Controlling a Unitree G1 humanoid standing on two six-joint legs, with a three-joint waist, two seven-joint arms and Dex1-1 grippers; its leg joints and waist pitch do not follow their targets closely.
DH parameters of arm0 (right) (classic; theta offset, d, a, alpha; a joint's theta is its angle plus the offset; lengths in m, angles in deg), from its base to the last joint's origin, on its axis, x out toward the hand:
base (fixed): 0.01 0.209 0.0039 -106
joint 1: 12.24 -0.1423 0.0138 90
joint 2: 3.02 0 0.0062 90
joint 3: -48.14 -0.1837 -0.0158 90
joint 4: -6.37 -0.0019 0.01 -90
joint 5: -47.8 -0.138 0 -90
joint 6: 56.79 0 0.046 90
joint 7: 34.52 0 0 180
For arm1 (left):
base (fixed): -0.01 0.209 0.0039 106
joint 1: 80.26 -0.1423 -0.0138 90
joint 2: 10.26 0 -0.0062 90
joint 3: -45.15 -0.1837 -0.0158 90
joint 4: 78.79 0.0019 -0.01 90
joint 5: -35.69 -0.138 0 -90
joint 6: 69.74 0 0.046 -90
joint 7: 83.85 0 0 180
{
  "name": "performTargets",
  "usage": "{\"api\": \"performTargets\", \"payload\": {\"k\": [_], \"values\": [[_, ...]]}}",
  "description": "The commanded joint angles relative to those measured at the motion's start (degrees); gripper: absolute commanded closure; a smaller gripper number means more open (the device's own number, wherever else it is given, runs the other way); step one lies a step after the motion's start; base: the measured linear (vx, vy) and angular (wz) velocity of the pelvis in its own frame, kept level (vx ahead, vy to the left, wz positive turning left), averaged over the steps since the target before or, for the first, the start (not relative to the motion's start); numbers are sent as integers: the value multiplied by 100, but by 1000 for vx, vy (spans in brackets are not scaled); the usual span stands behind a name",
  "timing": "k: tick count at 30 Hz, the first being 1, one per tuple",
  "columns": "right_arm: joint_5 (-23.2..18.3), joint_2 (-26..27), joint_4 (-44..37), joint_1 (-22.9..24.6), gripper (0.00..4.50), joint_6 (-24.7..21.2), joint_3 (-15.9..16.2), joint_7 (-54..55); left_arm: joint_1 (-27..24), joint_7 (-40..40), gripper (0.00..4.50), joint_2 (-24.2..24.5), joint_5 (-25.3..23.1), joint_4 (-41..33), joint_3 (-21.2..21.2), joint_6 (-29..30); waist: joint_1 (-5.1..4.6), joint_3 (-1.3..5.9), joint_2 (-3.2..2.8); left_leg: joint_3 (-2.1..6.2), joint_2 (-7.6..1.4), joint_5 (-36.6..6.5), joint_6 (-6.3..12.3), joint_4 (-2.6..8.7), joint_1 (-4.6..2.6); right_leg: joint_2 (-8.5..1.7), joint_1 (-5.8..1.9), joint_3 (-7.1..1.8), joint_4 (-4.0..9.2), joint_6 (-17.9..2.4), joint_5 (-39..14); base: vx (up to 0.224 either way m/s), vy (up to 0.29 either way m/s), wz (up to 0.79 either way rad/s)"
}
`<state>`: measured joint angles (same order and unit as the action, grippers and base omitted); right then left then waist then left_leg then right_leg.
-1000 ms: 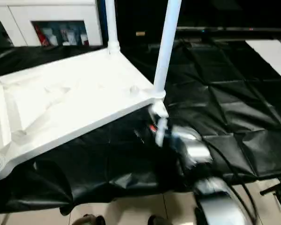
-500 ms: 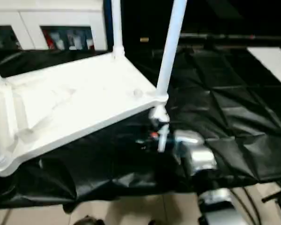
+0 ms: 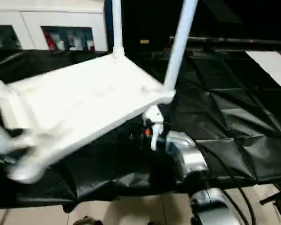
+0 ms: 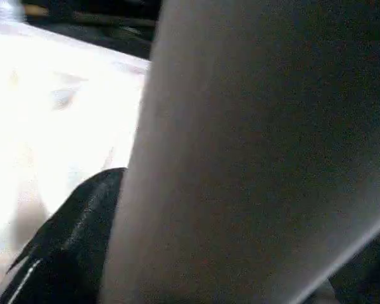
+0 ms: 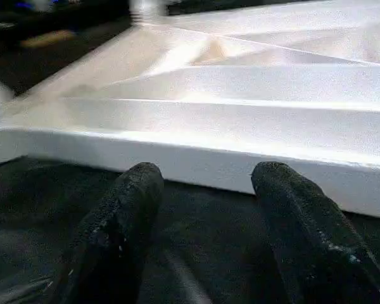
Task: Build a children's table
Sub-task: Rotate table base
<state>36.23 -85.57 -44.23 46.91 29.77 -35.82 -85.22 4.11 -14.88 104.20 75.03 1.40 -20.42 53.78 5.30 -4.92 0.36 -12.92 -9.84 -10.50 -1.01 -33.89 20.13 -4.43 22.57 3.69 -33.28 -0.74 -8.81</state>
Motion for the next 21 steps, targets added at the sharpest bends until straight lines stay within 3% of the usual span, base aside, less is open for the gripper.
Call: {"api": "performTargets", "payload": {"k": [1, 2, 3, 6, 7, 8, 9, 10, 12, 13, 14, 21], "values": [[168, -3, 179, -93, 183, 87, -73, 289, 129, 21, 3, 21, 128, -236, -219, 120, -44, 323, -170, 301, -390, -2780, -576, 562, -194, -404, -39, -312, 369, -1109, -2621, 0, 0, 0], [424, -6, 651, -306, 183, 202, -1, 814, 483, 15, 3, -51, 257, -461, -572, 318, -50, 312, -138, 287, -386, -2713, -554, 553, -191, -407, -23, -323, 372, -1083, -2643, 0, 0, 0], [458, 1, 742, -356, 183, 217, 10, 899, 597, -19, 3, -120, 280, -484, -637, 333, -44, 312, -147, 273, -370, -2773, -574, 531, -242, -404, 12, -327, 406, -1110, -2725, 0, 0, 0], [590, 67, 1105, -554, 183, 320, 36, 1178, 1064, -187, 3, -444, 337, -583, -917, 396, -55, 303, -146, 289, -371, -2862, -603, 517, -236, -408, -2, -318, 414, -1075, -2809, 0, 0, 0], [590, 67, 1105, -554, 183, 320, 36, 1178, 1064, -187, 3, -444, 337, -583, -917, 396, -71, 320, -128, 317, -375, -2702, -566, 542, -155, -418, -86, -309, 362, -1054, -2667, 0, 0, 0], [652, 106, 1237, -619, 183, 398, 58, 1240, 1221, -287, 3, -561, 375, -598, -1035, 405, -94, 342, -106, 315, -377, -2472, -517, 542, -92, -421, -122, -310, 326, -1049, -2487, 0, 0, 0], [652, 106, 1237, -619, 183, 398, 58, 1240, 1221, -287, 3, -561, 375, -598, -1035, 405, -90, 351, -104, 282, -362, -2355, -476, 514, -132, -414, -87, -325, 345, -1077, -2427, 0, 0, 0], [725, 220, 1441, -731, 183, 525, 101, 1336, 1554, -396, 3, -829, 455, -603, -1358, 498, -103, 355, -94, 267, -359, -2290, -462, 499, -130, -413, -80, -335, 337, -1110, -2370, 0, 0, 0], [761, 289, 1579, -805, 183, 614, 110, 1397, 1723, -432, 3, -954, 497, -608, -1543, 564, -68, 372, -102, 248, -361, -2134, -430, 466, -155, -425, -65, -348, 345, -1215, -2280, 0, 0, 0], [781, 366, 1695, -876, 183, 707, 105, 1439, 1869, -445, 3, -1084, 493, -593, -1737, 600, -85, 380, -83, 254, -361, -1988, -378, 466, -90, -422, -110, -342, 305, -1244, -2190, 0, 0, 0], [781, 366, 1695, -876, 183, 707, 105, 1439, 1869, -445, 3, -1084, 493, -593, -1737, 600, -85, 382, -86, 251, -361, -1944, -362, 459, -86, -415, -104, -340, 297, -1252, -2145, 0, 0, 0], [904, 629, 2051, -1094, 183, 978, 159, 1457, 2494, -560, 3, -1866, -219, -61, -2731, 103, -228, 373, -36, 270, -358, -1914, -278, 456, -36, -416, -138, -323, 328, -1183, -2324, 0, 0, 0]]}}
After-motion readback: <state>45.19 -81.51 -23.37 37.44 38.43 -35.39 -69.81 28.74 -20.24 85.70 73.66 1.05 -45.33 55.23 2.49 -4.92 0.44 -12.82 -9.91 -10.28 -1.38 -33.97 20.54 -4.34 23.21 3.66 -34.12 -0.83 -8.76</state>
